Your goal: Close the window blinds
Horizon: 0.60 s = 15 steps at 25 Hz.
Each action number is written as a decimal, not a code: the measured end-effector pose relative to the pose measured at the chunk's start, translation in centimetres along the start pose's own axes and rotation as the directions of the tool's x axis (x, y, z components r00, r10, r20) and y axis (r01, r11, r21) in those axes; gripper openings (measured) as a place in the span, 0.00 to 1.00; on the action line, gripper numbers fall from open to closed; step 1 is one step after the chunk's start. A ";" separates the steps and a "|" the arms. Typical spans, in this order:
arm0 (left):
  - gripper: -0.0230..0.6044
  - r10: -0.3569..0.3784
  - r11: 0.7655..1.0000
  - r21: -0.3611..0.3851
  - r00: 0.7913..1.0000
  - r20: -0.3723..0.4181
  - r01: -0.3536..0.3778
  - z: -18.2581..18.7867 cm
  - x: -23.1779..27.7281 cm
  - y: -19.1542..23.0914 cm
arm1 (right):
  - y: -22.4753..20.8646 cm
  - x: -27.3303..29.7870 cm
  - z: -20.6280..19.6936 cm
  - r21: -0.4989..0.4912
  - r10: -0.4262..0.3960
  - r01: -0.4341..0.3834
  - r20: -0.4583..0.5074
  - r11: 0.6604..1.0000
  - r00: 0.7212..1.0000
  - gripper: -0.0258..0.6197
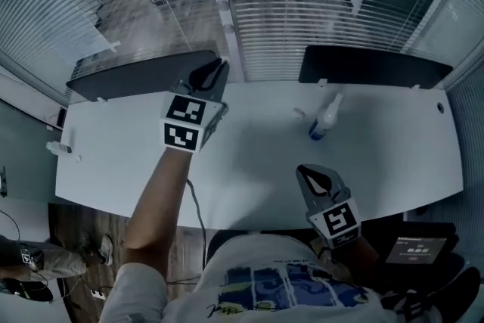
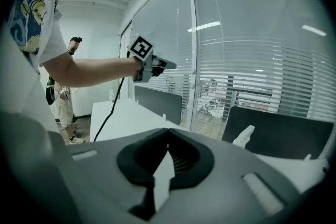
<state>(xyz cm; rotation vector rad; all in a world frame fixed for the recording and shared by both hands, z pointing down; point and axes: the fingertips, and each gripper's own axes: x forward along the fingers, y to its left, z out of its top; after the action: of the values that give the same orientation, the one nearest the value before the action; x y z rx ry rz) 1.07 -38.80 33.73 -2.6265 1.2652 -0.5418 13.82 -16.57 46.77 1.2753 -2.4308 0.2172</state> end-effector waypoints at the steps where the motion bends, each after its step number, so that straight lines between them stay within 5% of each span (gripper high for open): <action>1: 0.12 0.013 1.000 0.011 1.000 -0.007 -0.013 0.5 1.1 1.0 | -0.2 0.0 0.4 -0.002 -0.008 0.008 0.004 1.000 1.000 0.04; 7: 0.20 0.121 0.991 0.066 0.990 -0.068 -0.117 1.0 8.8 5.3 | -2.7 1.0 -0.6 0.021 -0.049 0.049 -0.021 0.999 0.999 0.04; 15: 0.26 0.272 0.945 0.220 0.956 -0.107 -0.244 0.0 13.4 9.0 | -4.0 0.8 -2.3 0.058 -0.082 0.086 -0.062 0.995 0.995 0.04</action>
<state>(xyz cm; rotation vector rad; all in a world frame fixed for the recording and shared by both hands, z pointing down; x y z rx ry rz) 2.33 -54.89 34.30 -2.2443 1.4787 -0.7700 17.30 -18.75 49.07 1.3736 -2.3311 0.3033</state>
